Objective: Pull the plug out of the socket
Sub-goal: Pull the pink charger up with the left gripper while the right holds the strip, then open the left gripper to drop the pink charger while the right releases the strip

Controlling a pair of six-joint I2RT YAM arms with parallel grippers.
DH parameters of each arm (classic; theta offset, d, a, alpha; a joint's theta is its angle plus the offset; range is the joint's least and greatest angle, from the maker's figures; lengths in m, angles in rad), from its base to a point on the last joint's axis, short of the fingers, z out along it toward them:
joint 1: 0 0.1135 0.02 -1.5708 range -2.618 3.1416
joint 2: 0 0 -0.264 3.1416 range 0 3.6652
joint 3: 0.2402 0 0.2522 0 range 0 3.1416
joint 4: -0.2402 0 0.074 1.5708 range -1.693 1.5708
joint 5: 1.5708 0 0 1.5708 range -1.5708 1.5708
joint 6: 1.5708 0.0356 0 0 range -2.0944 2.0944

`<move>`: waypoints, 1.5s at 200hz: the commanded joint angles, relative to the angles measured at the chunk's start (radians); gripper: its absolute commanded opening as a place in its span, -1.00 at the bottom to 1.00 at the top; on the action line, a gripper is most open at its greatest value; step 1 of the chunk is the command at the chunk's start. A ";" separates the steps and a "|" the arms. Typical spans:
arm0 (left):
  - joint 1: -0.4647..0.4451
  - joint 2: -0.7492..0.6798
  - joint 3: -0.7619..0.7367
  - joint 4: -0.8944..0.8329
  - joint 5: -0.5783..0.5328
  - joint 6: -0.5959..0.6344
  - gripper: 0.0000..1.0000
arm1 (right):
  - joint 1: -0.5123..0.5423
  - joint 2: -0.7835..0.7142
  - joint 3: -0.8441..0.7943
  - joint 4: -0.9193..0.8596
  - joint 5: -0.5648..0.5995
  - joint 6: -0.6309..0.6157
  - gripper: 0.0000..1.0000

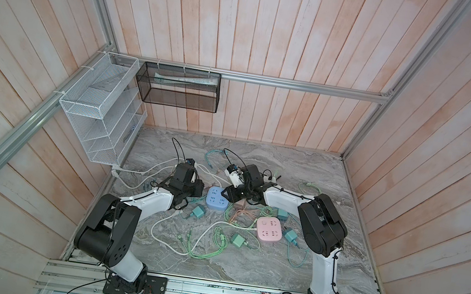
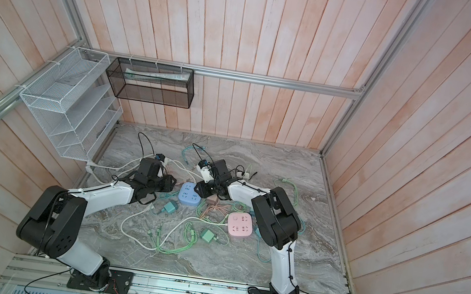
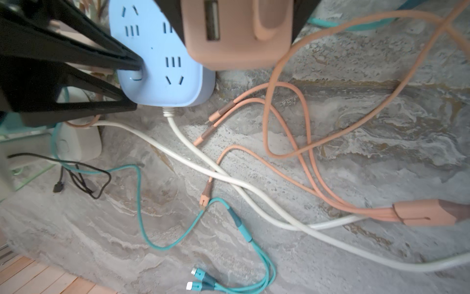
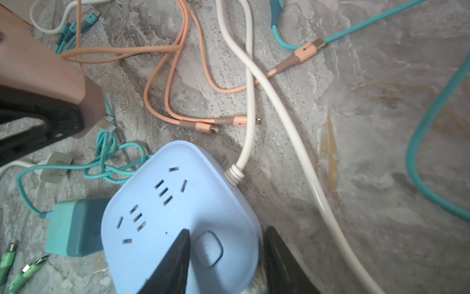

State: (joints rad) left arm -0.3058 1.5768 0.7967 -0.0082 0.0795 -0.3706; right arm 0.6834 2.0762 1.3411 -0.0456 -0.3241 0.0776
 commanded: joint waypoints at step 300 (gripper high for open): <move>-0.166 0.026 0.242 -0.141 -0.057 0.162 1.00 | -0.116 -0.649 -0.439 0.162 0.292 0.059 0.30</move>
State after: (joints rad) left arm -0.4358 1.5692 0.9817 -0.1856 0.0013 -0.2935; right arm 0.6086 1.5089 0.9760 0.0269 -0.1047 0.0937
